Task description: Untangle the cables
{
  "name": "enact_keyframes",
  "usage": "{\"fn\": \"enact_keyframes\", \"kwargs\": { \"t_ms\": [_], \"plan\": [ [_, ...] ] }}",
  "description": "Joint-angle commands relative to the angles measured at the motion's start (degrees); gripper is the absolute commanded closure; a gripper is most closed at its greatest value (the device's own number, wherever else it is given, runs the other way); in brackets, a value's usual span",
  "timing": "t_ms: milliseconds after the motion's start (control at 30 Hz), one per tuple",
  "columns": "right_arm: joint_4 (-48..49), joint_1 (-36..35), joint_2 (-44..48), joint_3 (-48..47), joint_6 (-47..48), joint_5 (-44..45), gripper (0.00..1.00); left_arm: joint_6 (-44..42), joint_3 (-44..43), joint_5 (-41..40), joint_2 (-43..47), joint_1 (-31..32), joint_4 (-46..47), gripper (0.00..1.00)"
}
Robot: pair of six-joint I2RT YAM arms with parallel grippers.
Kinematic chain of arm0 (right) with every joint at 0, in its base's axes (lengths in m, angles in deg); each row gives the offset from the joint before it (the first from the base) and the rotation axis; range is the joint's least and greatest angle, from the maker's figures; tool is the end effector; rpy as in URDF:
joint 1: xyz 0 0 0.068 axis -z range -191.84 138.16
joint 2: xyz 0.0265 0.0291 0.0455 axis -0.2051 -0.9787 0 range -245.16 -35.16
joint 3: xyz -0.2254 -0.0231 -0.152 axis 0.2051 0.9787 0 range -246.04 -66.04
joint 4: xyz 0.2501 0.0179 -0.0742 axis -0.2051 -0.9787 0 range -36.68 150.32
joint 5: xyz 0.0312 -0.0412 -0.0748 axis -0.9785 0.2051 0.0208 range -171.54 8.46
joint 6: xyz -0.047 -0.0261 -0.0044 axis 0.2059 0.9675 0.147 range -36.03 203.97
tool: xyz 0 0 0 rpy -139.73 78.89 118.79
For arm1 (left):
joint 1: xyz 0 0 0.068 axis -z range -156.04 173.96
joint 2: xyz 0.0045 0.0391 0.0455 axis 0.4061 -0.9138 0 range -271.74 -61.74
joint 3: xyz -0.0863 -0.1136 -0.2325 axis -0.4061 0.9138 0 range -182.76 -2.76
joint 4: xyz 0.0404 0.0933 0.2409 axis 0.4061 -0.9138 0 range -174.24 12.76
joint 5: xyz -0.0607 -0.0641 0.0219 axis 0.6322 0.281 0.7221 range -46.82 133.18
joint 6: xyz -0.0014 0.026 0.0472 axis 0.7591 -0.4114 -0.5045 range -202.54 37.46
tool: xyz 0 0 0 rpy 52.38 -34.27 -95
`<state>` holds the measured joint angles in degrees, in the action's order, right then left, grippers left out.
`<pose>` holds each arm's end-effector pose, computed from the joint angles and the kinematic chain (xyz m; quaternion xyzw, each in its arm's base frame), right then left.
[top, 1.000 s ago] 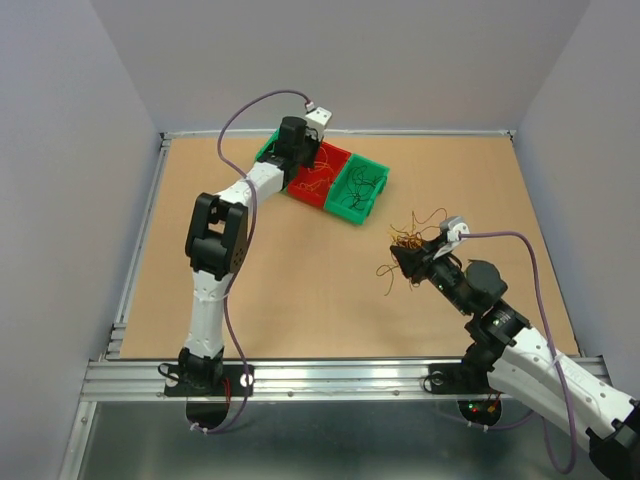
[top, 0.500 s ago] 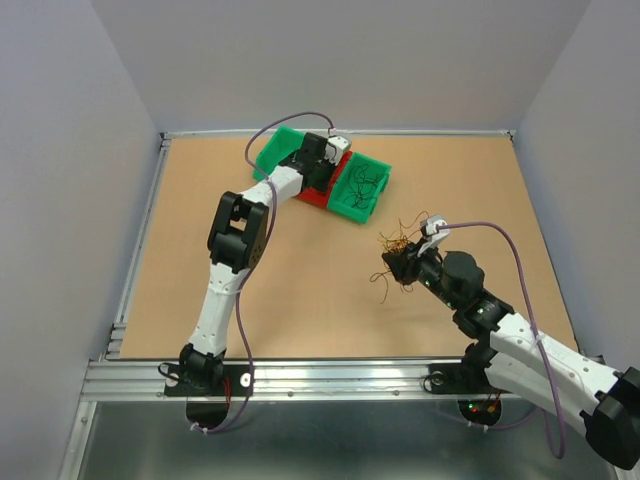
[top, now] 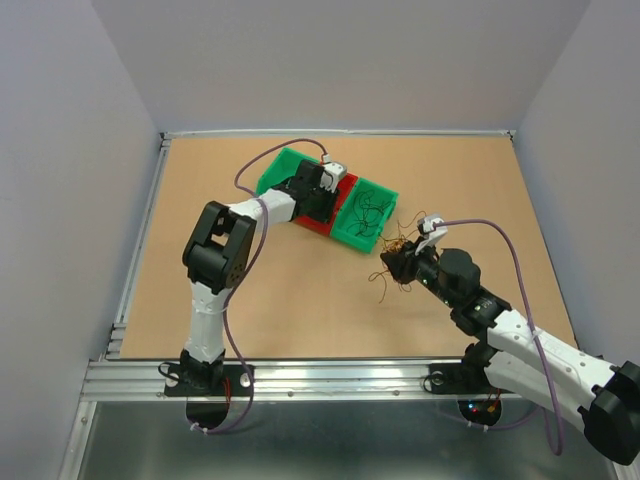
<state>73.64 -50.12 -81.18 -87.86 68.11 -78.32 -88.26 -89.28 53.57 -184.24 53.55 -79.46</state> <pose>0.1522 0.1176 0.2372 -0.1322 0.7594 0.2705 0.5768 0.4152 -0.2431 0.1734 0.3094 0.8416 -0.1697 0.4088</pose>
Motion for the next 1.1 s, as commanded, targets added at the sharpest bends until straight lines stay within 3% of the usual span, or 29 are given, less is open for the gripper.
{"fn": "enact_keyframes", "kwargs": {
  "t_ms": [0,133,333,433,667,900,1067],
  "plan": [
    [1.4,0.0,0.6,-3.9,0.0,0.5,0.71,3.3,6.7,0.1,10.3,0.1,3.3,0.43],
    [1.3,0.1,-0.4,-4.2,0.0,-0.5,0.71,1.6,11.4,-3.3,16.1,-0.8,7.1,0.26],
    [1.3,0.0,-2.5,-5.3,0.1,-3.0,0.68,-1.8,17.2,-2.0,26.5,-1.0,11.3,0.15],
    [1.4,0.0,-3.6,-6.0,1.3,-9.6,0.65,-3.2,20.3,1.1,31.4,-0.7,12.7,0.01],
    [2.0,0.0,-6.0,-6.6,3.0,-16.9,0.65,-11.5,28.6,17.5,42.5,2.0,14.0,0.01],
    [2.0,0.1,-8.6,-7.2,3.7,-21.2,0.64,-17.5,39.9,30.6,57.3,3.7,22.3,0.01],
    [2.0,0.0,-10.2,-8.1,3.2,-22.0,0.64,-24.6,44.1,33.6,61.0,9.0,21.6,0.15]
  ]
}}
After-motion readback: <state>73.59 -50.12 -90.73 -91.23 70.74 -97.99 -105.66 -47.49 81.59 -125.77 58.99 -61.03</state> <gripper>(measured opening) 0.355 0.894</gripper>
